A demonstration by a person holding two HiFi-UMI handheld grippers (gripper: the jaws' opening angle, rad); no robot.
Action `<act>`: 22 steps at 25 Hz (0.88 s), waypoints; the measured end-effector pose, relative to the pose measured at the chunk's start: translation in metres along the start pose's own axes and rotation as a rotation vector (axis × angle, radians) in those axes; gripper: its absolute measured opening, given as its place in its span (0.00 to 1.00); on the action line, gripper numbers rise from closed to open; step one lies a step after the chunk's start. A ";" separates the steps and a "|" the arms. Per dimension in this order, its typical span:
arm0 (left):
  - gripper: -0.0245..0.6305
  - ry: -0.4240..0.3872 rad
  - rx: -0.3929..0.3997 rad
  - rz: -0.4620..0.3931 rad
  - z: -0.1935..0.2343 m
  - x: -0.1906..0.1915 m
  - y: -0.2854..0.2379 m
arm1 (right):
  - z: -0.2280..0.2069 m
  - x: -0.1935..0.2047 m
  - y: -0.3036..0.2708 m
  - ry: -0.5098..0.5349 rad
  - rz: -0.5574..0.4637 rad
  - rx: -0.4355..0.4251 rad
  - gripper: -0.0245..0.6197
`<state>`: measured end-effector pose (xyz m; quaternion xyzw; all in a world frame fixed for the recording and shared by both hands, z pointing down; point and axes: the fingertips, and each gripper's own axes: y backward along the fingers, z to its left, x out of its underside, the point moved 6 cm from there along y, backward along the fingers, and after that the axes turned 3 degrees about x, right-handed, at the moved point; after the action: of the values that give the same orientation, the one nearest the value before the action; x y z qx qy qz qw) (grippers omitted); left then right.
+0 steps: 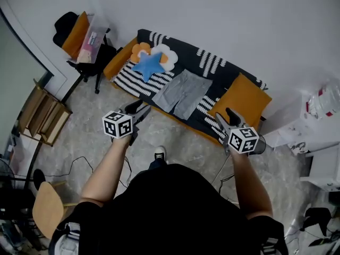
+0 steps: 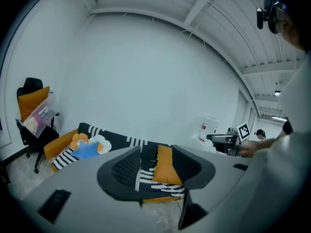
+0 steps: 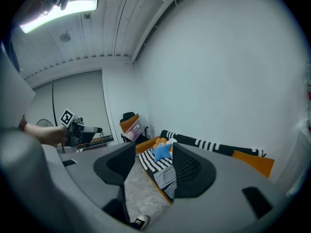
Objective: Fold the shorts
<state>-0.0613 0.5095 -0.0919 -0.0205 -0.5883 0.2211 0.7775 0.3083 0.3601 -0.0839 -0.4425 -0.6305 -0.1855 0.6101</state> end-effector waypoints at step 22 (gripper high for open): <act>0.45 -0.054 0.074 0.082 0.155 -0.032 -0.130 | -0.034 -0.023 -0.158 -0.071 0.069 0.133 0.46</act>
<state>-0.1699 0.3450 -0.0357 -0.0097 -0.5991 0.2751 0.7519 0.2017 0.2406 -0.0502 -0.4288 -0.6470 -0.1062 0.6215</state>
